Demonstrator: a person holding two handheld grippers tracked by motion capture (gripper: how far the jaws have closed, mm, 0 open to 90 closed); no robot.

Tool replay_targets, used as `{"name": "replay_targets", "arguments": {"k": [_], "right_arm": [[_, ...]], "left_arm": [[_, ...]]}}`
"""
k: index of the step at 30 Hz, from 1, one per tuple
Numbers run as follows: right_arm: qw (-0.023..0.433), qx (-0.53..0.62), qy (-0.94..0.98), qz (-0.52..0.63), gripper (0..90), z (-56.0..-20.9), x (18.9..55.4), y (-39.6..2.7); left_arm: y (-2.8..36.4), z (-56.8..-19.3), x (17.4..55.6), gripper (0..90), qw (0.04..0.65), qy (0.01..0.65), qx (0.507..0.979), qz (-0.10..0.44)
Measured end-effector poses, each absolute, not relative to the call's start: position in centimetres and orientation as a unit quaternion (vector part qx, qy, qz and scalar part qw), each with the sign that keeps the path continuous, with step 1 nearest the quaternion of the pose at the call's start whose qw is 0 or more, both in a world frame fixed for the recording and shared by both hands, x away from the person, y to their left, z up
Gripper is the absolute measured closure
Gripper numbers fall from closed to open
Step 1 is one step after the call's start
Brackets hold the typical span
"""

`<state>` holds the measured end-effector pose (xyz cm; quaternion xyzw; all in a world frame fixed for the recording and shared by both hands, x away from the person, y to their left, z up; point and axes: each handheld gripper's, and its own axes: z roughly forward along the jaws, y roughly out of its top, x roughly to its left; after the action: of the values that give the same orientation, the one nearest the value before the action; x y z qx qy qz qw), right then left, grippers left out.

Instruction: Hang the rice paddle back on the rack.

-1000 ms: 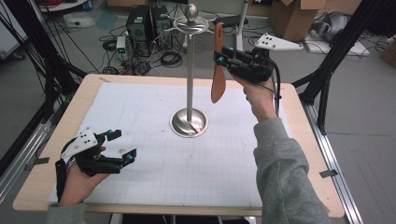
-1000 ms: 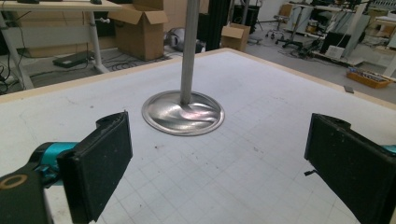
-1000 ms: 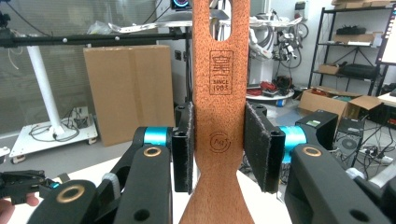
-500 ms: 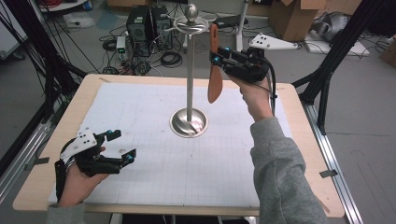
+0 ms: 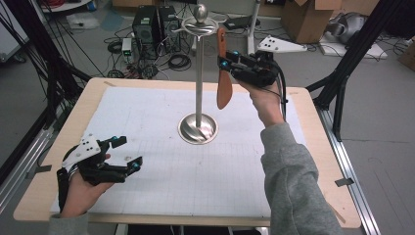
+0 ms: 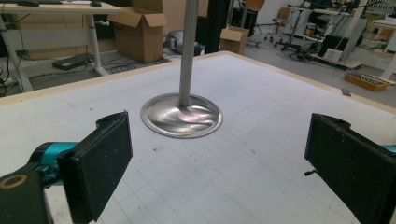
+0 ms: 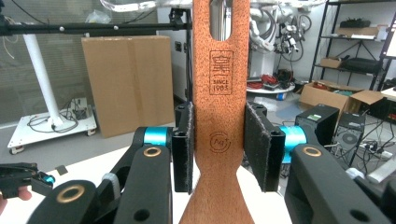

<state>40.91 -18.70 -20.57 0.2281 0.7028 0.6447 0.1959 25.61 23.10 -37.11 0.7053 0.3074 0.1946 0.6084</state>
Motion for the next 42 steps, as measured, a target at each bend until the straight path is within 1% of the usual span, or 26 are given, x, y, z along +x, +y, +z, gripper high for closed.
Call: {"name": "replay_targets", "arguments": {"k": [15,21,24,26,28,32,35,42], "right_arm": [[0.198,0.226,0.695,0.653,65.2,-21.0,41.0,-18.6],[0.201,0.223,0.697,0.651,63.5,-21.0,40.9,-18.5],[0.200,0.222,0.703,0.645,59.1,-21.3,40.8,-18.4],[0.203,0.220,0.711,0.636,53.9,-21.5,40.8,-18.2],[0.203,0.216,0.716,0.632,51.4,-21.6,40.7,-18.1],[0.203,0.216,0.723,0.624,41.6,-21.7,40.5,-17.8],[0.198,0.217,0.731,0.616,37.3,-21.7,40.3,-17.8],[0.196,0.215,0.743,0.603,23.3,-22.0,39.9,-17.9]], "left_arm": [[23.0,-37.2,25.6,8.0,0.607,0.308,0.707,0.193],[23.1,-37.2,25.6,8.1,0.606,0.311,0.706,0.194],[23.2,-37.1,25.5,8.0,0.607,0.309,0.704,0.201],[23.3,-37.1,25.5,8.0,0.608,0.308,0.703,0.202],[23.4,-37.0,25.5,8.0,0.607,0.309,0.703,0.203],[23.5,-37.1,25.5,8.1,0.607,0.312,0.703,0.201],[23.5,-37.2,25.5,8.0,0.606,0.313,0.703,0.201],[23.5,-37.2,25.6,8.0,0.603,0.315,0.705,0.201]]}}
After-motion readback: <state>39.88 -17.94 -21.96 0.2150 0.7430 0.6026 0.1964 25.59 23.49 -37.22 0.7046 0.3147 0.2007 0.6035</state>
